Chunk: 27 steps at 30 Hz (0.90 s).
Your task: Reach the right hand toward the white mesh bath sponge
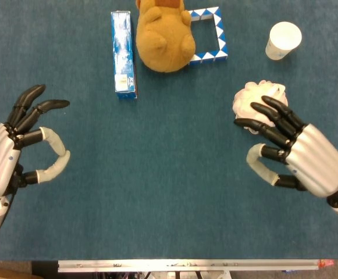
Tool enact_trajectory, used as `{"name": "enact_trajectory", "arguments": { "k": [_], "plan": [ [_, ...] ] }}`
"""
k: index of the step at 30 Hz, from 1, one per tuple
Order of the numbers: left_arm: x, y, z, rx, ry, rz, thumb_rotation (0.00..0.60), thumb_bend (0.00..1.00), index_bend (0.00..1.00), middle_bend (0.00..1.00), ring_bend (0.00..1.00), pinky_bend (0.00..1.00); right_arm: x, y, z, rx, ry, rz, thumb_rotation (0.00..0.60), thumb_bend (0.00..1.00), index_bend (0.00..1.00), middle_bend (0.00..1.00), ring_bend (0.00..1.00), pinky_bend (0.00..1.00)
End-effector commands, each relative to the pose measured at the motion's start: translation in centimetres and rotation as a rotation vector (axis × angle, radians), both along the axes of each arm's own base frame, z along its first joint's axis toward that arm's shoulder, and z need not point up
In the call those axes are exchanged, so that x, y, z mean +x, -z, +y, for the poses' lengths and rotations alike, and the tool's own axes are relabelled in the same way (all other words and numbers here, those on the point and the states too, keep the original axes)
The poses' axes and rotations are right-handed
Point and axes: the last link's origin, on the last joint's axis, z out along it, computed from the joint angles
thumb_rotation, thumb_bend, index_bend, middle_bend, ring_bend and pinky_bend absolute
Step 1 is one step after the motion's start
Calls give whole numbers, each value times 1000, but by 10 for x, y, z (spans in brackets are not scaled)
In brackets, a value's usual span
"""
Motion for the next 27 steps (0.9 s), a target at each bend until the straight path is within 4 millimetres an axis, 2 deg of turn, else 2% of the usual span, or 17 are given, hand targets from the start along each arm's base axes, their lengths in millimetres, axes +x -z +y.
{"name": "enact_trajectory", "arguments": {
  "k": [1, 11, 27],
  "plan": [
    [2, 5, -2, -9, 20, -20, 600, 396, 764, 209, 37, 57, 4, 2, 2, 3, -14, 1, 600, 418, 637, 214, 0, 11],
    [17, 16, -7, -60, 85, -39, 600, 396, 765, 207, 37, 57, 9, 8, 5, 20, -31, 8, 600, 418, 637, 214, 0, 11],
    [31, 29, -2, -96, 117, -45, 600, 396, 765, 207, 37, 57, 1, 6, 5, 19, -10, 9, 600, 418, 637, 214, 0, 11]
  ]
}}
